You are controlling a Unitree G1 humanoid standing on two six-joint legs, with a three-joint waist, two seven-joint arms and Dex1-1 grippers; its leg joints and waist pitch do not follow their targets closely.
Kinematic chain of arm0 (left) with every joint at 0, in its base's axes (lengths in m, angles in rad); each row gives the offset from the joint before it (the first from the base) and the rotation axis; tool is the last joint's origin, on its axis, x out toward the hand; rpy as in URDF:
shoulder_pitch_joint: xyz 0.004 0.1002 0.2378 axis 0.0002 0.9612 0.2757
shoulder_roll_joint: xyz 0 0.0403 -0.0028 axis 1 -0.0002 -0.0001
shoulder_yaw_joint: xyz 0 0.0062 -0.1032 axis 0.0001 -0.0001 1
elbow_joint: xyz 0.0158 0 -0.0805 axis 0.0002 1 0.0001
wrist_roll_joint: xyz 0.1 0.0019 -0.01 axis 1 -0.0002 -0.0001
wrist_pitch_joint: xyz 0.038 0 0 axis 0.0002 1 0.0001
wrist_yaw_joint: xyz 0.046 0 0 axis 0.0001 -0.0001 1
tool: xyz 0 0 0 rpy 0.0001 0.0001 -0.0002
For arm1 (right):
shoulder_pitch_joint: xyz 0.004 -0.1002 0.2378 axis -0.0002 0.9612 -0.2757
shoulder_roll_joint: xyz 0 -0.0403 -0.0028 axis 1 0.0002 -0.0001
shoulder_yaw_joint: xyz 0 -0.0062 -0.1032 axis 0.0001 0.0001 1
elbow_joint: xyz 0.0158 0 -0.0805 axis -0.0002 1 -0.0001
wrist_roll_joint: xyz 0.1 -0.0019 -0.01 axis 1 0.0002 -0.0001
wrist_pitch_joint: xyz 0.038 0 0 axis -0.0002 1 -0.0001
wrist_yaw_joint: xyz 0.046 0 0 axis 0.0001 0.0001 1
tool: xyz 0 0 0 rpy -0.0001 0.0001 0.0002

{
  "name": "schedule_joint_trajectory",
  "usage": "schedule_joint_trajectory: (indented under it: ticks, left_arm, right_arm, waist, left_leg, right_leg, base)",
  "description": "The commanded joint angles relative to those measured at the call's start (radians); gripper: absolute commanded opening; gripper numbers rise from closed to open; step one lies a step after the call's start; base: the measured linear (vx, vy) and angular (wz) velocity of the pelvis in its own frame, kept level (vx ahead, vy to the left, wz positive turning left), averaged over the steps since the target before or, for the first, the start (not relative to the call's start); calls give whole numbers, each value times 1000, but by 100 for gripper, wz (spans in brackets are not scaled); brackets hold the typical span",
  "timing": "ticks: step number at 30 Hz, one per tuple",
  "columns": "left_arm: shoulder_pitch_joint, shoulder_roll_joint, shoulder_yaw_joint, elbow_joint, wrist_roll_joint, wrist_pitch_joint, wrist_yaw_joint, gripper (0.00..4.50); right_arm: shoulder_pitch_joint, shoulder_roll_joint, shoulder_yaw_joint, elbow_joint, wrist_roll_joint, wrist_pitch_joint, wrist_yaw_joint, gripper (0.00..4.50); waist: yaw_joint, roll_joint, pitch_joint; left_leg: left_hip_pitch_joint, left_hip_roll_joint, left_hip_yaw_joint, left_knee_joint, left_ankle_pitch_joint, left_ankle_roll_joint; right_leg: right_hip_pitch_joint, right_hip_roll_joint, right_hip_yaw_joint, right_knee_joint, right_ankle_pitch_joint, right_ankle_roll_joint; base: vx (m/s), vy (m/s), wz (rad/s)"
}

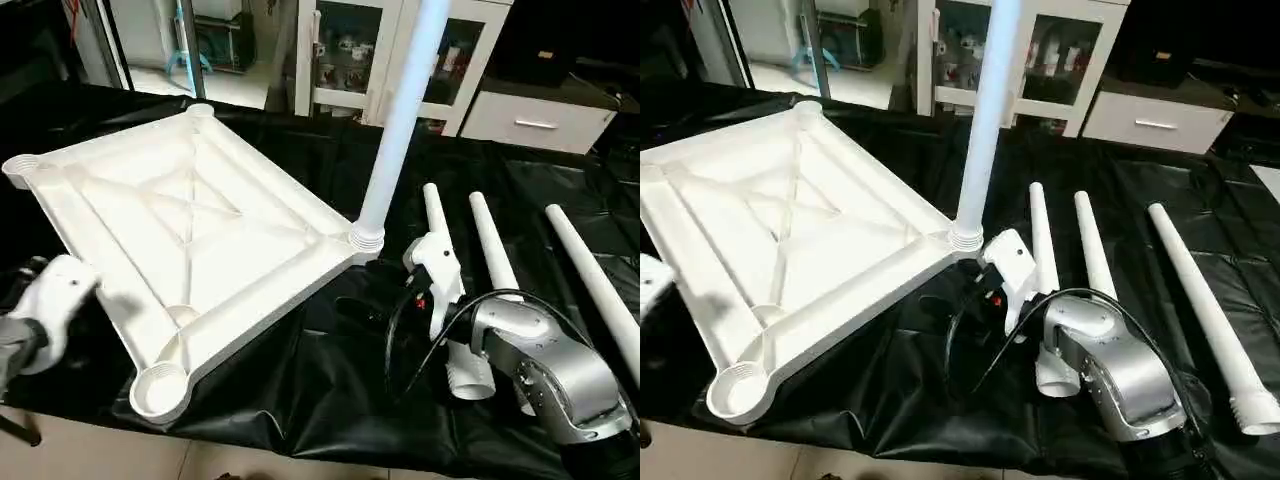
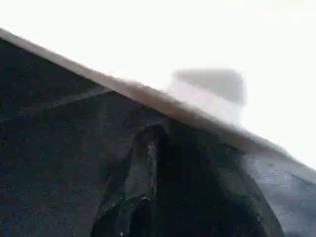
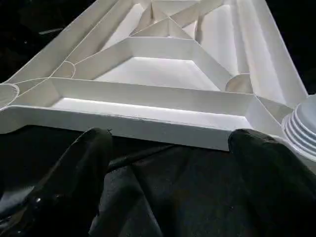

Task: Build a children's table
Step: Rotate table base

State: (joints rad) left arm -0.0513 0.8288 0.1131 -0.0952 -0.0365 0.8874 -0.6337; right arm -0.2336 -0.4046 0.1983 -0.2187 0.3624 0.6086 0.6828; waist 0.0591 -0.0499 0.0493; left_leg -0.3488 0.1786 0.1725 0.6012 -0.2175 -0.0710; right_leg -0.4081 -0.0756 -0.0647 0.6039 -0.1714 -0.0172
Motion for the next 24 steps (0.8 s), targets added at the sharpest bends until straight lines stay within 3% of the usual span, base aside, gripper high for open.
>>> schedule_joint_trajectory:
  ticks: [1, 4, 6, 7, 8, 9, 10, 11, 13, 16, 18, 21, 24]
  left_arm:
    - [-11, 0, -2, -15, -3, 1, -8, 123]
    - [-20, -13, -16, -26, -13, 4, -17, 123]
    - [-79, -88, -110, -82, -60, 12, -62, 123]
    - [-102, -114, -146, -95, -72, 10, -78, 123]
    - [-116, -130, -172, -99, -78, 9, -87, 123]
    - [-126, -141, -194, -93, -75, 2, -93, 123]
    - [-131, -148, -207, -89, -73, -3, -94, 123]
    - [-136, -155, -217, -86, -71, -5, -95, 123]
    - [-151, -180, -243, -79, -71, -11, -93, 123]
    - [-184, -226, -280, -65, -68, -12, -92, 123]
    - [-201, -246, -295, -53, -59, -22, -91, 123]
    - [-232, -271, -318, -26, -59, -42, -77, 123]
    - [-244, -281, -330, -14, -60, -49, -76, 123]
  right_arm:
    - [-11, -7, -4, -17, 8, 10, 1, 408]
    - [-12, -7, -4, -15, 7, 10, 2, 408]
    - [-9, -8, -4, -6, -2, 6, -1, 408]
    - [-6, -9, -5, -3, -6, 6, -4, 408]
    - [-4, -11, -5, -1, -10, 6, -7, 408]
    - [0, -14, -6, 3, -17, 6, -12, 408]
    - [2, -16, -5, 6, -23, 7, -18, 408]
    - [4, -19, -4, 8, -29, 7, -23, 408]
    - [12, -18, -12, 4, -32, 9, -35, 408]
    - [25, -17, -31, -14, -26, 18, -49, 408]
    - [32, -14, -41, -22, -24, 21, -61, 408]
    - [39, -6, -62, -27, -25, 24, -84, 408]
    - [41, -5, -71, -26, -28, 21, -96, 408]
  waist:
    - [1, 23, -50]
    - [1, 22, -49]
    - [5, 27, -50]
    - [16, 30, -49]
    - [18, 28, -47]
    - [31, 32, -48]
    - [32, 34, -49]
    - [30, 33, -50]
    - [24, 31, -51]
    - [21, 38, -53]
    - [22, 34, -52]
    - [21, 45, -53]
    - [19, 43, -54]
  left_leg:
    - [6, 45, -17, -85, -182, -2]
    - [7, 45, -17, -85, -191, -1]
    - [17, 49, -16, -85, -195, -9]
    - [28, 49, -10, -82, -208, -13]
    - [28, 50, -9, -84, -217, -16]
    - [26, 49, -9, -85, -224, -30]
    - [22, 48, -12, -86, -223, -34]
    - [11, 47, -15, -88, -217, -39]
    - [6, 44, -17, -87, -214, -40]
    - [8, 43, -17, -82, -219, -30]
    - [7, 43, -16, -81, -207, -24]
    - [5, 42, -19, -81, -202, -25]
    - [4, 42, -19, -80, -195, -23]
  right_leg:
    - [44, -60, 52, -59, -194, -179]
    - [43, -60, 52, -61, -221, -173]
    - [36, -60, 53, -63, -226, -175]
    - [26, -58, 54, -66, -220, -182]
    - [26, -58, 55, -67, -226, -184]
    - [28, -58, 55, -65, -226, -182]
    - [32, -58, 55, -62, -220, -179]
    - [43, -58, 54, -60, -209, -169]
    - [47, -60, 54, -60, -211, -158]
    - [48, -62, 55, -65, -245, -152]
    - [47, -61, 55, -67, -251, -153]
    - [49, -58, 53, -67, -240, -154]
    - [51, -59, 52, -65, -230, -157]
  base:
    - [0, 0, 0]
    - [0, 0, 0]
    - [0, 0, 0]
    - [0, 0, 0]
    - [0, 0, 0]
    - [0, 0, 0]
    - [0, 0, 0]
    - [0, 0, 0]
    - [0, 0, 0]
    - [0, 0, 0]
    - [0, 0, 0]
    - [0, 0, 0]
    - [0, 0, 0]
